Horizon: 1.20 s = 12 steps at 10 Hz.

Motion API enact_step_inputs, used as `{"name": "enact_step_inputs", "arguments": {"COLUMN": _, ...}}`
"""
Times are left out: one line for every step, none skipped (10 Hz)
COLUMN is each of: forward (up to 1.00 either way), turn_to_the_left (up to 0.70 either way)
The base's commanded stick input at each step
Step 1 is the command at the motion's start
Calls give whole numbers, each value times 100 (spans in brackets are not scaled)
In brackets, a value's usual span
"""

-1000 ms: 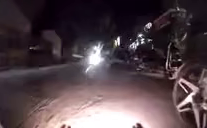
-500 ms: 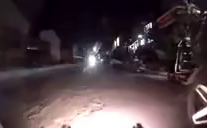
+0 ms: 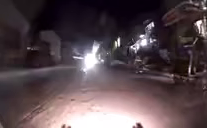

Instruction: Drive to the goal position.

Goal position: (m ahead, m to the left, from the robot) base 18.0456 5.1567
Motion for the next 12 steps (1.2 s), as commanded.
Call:
{"name": "enact_step_inputs", "arguments": {"forward": 54, "turn_to_the_left": -13}}
{"name": "enact_step_inputs", "arguments": {"forward": 54, "turn_to_the_left": -13}}
{"name": "enact_step_inputs", "arguments": {"forward": 54, "turn_to_the_left": -13}}
{"name": "enact_step_inputs", "arguments": {"forward": 54, "turn_to_the_left": -13}}
{"name": "enact_step_inputs", "arguments": {"forward": 54, "turn_to_the_left": -13}}
{"name": "enact_step_inputs", "arguments": {"forward": 54, "turn_to_the_left": -13}}
{"name": "enact_step_inputs", "arguments": {"forward": 54, "turn_to_the_left": -13}}
{"name": "enact_step_inputs", "arguments": {"forward": 54, "turn_to_the_left": -8}}
{"name": "enact_step_inputs", "arguments": {"forward": 54, "turn_to_the_left": 0}}
{"name": "enact_step_inputs", "arguments": {"forward": 54, "turn_to_the_left": 0}}
{"name": "enact_step_inputs", "arguments": {"forward": 54, "turn_to_the_left": 0}}
{"name": "enact_step_inputs", "arguments": {"forward": 54, "turn_to_the_left": 0}}
